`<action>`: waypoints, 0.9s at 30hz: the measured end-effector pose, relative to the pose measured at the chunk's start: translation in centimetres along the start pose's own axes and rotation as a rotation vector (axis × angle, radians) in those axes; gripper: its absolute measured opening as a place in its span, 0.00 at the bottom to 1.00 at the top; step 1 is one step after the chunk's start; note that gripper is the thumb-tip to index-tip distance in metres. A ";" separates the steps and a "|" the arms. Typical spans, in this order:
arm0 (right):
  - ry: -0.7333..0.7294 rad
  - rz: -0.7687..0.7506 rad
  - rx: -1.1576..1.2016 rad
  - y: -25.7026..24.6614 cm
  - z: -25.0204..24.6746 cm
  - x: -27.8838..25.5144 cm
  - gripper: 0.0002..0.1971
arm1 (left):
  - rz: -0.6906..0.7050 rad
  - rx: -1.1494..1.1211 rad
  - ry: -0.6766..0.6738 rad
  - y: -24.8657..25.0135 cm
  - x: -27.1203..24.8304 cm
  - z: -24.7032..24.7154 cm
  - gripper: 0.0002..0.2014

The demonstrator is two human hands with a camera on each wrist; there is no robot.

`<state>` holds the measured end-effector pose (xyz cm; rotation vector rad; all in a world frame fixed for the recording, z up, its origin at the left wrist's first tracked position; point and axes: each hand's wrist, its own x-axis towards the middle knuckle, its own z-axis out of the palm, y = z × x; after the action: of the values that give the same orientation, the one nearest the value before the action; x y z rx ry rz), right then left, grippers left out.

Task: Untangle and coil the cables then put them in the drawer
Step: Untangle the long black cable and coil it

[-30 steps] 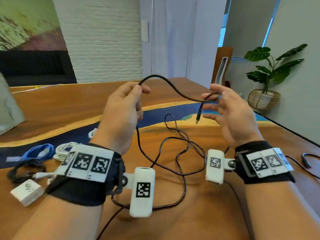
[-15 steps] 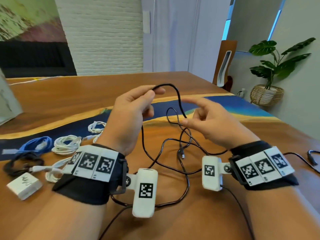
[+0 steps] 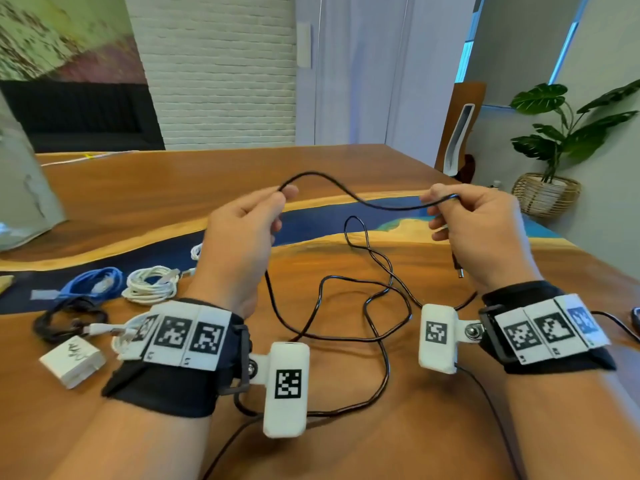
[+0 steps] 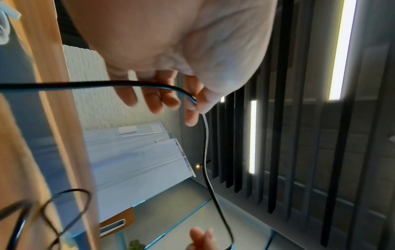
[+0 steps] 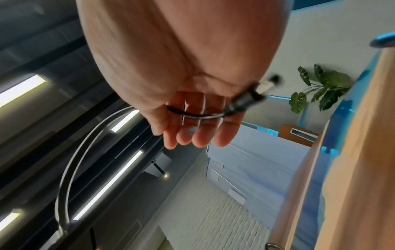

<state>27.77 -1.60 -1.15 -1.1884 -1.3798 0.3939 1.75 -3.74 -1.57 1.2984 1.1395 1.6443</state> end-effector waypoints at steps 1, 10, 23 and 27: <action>-0.053 -0.010 -0.029 -0.2 0.1 -0.2 0.13 | -0.065 0.035 0.012 -0.5 0.0 0.0 0.11; -0.404 0.073 0.201 -1.5 0.4 -1.4 0.13 | -0.188 0.094 0.197 -1.4 -0.2 0.5 0.18; -0.395 -0.010 -0.005 -1.7 4.1 -2.6 0.17 | -0.201 0.252 -0.684 0.3 -3.9 3.4 0.23; -0.301 0.005 0.041 -1.7 5.0 -3.3 0.07 | -0.047 0.352 -0.688 -0.5 -3.5 2.9 0.10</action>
<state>21.89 -2.94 -2.66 -1.1317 -1.6181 0.6215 5.35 -6.28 -2.93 1.8479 1.0250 0.8497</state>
